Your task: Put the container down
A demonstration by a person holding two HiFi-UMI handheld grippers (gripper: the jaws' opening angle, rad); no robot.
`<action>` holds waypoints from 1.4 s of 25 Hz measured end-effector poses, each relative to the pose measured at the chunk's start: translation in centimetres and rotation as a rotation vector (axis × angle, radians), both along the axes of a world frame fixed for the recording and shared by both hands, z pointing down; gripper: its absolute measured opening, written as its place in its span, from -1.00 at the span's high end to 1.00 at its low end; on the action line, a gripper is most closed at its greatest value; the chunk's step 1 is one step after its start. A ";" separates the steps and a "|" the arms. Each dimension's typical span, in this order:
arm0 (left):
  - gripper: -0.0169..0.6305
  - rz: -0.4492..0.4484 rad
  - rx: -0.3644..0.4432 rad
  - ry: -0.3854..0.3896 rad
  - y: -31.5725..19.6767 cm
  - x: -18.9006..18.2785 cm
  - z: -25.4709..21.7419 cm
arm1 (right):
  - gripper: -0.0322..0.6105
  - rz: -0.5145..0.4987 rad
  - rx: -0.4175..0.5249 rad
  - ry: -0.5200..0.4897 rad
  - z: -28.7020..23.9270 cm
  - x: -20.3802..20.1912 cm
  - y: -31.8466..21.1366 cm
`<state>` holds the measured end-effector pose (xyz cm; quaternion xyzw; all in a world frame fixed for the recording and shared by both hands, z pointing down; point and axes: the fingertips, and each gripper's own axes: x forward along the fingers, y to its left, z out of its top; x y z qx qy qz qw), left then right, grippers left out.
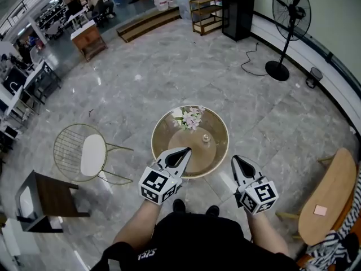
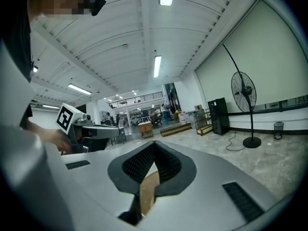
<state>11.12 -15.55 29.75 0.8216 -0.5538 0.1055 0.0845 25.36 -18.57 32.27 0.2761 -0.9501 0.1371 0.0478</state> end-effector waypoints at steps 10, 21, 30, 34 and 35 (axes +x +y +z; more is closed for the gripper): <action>0.91 -0.102 0.051 0.006 2.5 -7.2 -1.2 | 0.86 -0.031 0.038 -0.001 -3.7 -6.2 1.7; 0.90 -0.115 0.063 0.019 2.2 -11.0 -3.5 | 0.86 -0.009 0.113 -0.017 -6.7 -7.0 2.2; 0.90 -0.160 0.092 0.016 3.8 -13.5 -5.0 | 0.87 -0.030 0.151 -0.004 -7.6 -9.1 3.1; 0.90 -0.170 0.073 0.019 4.5 -14.1 -4.3 | 0.87 -0.041 0.135 -0.008 -7.2 -9.9 3.6; 0.90 -0.171 0.067 0.021 4.7 -14.2 -4.1 | 0.87 -0.044 0.134 -0.010 -7.2 -10.2 3.7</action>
